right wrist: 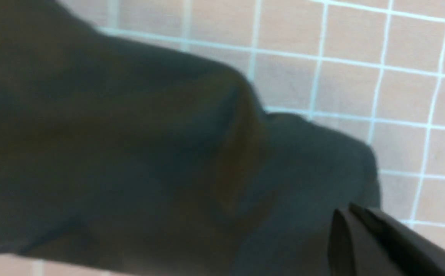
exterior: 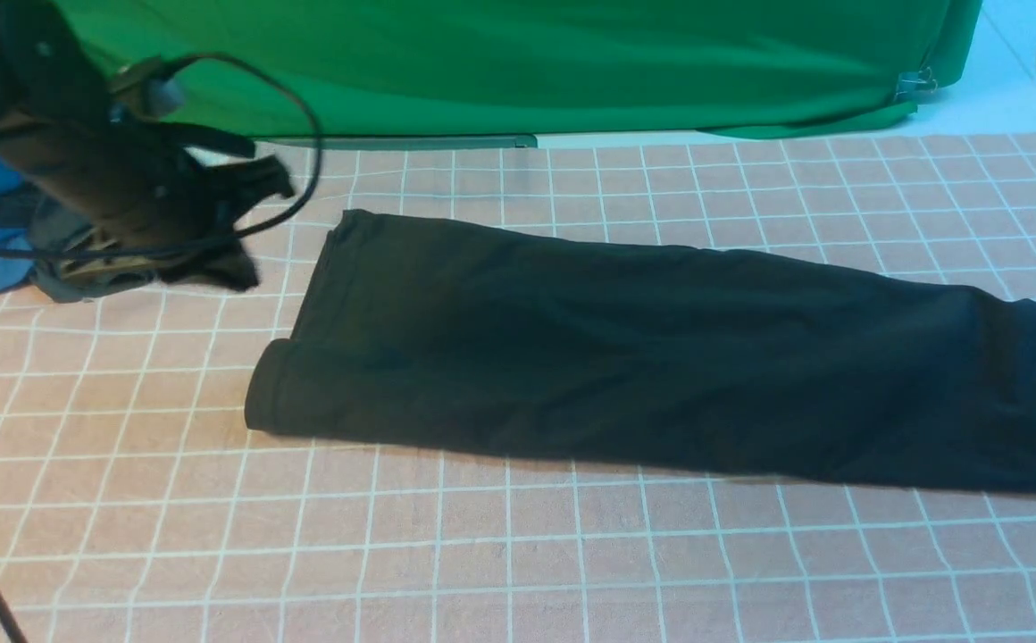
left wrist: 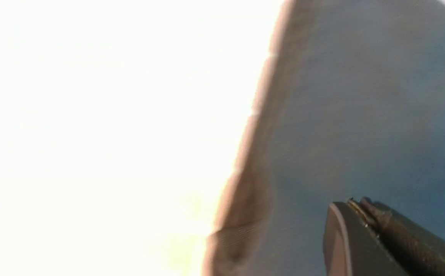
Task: Fold a long-sleeved shirt over a pink coffee tablecloth.
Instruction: 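Pull the folded dark garment lengthwise by its ends to straighten it flat on the table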
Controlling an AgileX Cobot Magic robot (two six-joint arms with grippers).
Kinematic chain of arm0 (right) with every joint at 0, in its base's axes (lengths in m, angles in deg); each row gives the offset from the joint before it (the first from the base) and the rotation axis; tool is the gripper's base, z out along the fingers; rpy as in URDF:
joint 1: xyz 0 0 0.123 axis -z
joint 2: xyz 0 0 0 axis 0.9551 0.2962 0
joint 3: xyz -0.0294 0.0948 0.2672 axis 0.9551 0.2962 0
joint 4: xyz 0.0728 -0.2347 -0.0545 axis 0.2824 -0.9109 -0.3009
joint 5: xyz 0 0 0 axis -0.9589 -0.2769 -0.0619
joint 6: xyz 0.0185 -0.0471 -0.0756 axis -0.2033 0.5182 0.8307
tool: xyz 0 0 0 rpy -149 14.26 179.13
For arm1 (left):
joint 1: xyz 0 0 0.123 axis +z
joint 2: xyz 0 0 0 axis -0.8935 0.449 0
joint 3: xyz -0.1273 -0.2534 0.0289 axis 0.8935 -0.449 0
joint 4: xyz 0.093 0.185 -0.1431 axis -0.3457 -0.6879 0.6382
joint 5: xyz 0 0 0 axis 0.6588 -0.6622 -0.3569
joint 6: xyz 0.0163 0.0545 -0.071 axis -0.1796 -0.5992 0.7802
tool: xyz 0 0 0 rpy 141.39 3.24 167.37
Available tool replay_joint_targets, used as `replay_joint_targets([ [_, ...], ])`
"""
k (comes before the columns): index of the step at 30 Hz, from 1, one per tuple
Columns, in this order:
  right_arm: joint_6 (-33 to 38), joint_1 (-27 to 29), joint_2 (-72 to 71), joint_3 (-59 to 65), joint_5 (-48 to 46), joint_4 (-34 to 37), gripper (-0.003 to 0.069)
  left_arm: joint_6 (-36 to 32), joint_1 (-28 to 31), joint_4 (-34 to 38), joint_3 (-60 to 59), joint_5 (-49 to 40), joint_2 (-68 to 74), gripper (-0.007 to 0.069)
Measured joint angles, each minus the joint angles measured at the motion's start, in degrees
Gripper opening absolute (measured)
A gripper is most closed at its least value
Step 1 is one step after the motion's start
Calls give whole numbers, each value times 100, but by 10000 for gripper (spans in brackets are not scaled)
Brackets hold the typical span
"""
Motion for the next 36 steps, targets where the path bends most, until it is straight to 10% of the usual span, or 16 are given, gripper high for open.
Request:
replay_joint_targets([
  [7,272,0,-670,906,616,853,38,-254,-121,-2,0,-383,419,120],
  [18,660,0,-687,1249,736,1128,38,-63,-331,-384,0,-157,1171,649],
  [22,688,0,-687,1249,740,1134,38,-37,-331,-334,11,-284,1268,561],
  [29,734,0,-687,1249,665,1129,38,-110,-343,-232,49,-739,1241,85],
  [36,437,0,-694,1355,243,551,43,43,-352,-628,-139,-1396,798,66],
])
